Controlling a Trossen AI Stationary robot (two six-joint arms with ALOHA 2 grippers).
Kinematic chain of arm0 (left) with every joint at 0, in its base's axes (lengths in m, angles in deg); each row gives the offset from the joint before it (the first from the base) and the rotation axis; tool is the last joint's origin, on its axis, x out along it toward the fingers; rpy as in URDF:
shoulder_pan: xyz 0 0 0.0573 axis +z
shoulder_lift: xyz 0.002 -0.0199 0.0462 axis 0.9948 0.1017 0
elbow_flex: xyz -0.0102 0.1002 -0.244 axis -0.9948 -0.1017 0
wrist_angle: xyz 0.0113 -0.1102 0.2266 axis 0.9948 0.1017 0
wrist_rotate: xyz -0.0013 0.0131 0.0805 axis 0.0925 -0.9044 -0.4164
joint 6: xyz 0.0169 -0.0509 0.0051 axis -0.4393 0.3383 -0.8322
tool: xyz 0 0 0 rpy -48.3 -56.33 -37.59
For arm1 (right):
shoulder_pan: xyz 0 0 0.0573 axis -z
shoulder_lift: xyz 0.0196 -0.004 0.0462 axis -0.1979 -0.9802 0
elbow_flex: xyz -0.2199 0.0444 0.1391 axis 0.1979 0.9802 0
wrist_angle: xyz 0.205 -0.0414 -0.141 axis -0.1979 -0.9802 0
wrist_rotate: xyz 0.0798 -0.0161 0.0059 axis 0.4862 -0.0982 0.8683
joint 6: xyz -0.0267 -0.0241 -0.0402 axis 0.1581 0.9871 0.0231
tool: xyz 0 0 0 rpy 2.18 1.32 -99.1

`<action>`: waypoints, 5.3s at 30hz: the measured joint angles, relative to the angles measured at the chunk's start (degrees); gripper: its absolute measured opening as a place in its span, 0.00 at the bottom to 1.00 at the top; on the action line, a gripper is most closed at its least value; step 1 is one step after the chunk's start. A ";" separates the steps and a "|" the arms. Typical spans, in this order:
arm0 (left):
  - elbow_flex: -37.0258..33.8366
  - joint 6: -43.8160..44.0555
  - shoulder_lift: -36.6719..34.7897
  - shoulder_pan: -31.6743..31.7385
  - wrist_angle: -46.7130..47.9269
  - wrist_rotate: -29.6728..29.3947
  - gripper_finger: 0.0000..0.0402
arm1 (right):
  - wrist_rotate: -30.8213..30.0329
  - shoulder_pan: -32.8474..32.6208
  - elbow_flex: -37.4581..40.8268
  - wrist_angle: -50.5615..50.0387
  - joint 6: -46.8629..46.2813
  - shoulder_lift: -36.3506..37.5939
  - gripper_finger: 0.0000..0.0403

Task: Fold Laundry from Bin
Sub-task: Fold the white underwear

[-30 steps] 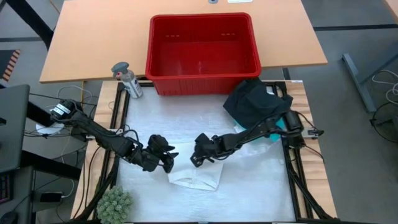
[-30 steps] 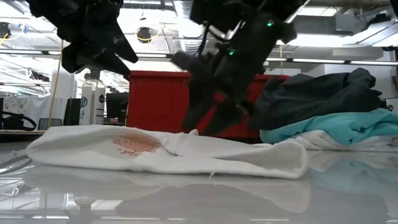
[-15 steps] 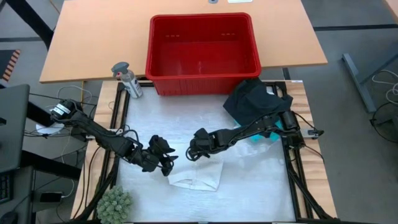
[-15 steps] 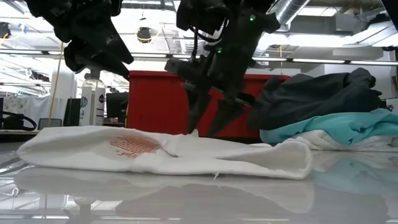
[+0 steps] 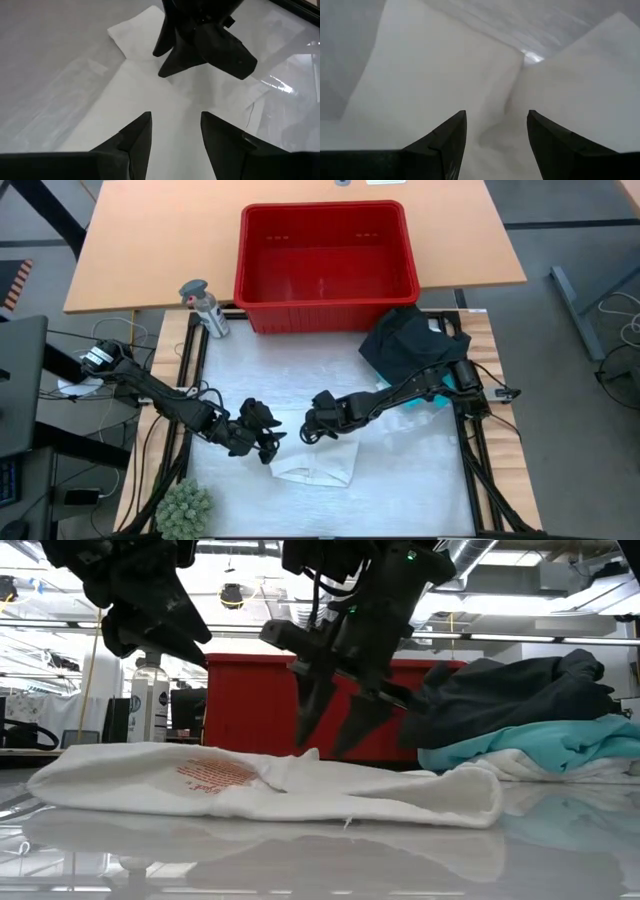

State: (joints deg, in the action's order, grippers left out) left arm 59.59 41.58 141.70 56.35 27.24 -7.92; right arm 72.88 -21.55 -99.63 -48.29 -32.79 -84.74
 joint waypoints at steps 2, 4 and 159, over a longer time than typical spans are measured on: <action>0.00 0.15 0.00 0.00 0.00 0.08 0.39 | -0.78 0.00 0.00 0.54 -0.02 0.00 0.57; 0.00 0.16 0.00 0.00 0.01 0.15 0.39 | -0.98 0.02 0.00 0.66 -0.17 0.01 0.57; 8.04 87.56 18.80 -30.20 58.70 -26.99 0.34 | 22.33 14.83 -25.86 49.29 18.02 -2.67 0.06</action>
State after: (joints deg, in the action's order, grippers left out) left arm 67.63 129.15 160.50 26.15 85.94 -34.91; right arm 95.21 -6.72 -125.48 1.00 -14.77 -87.42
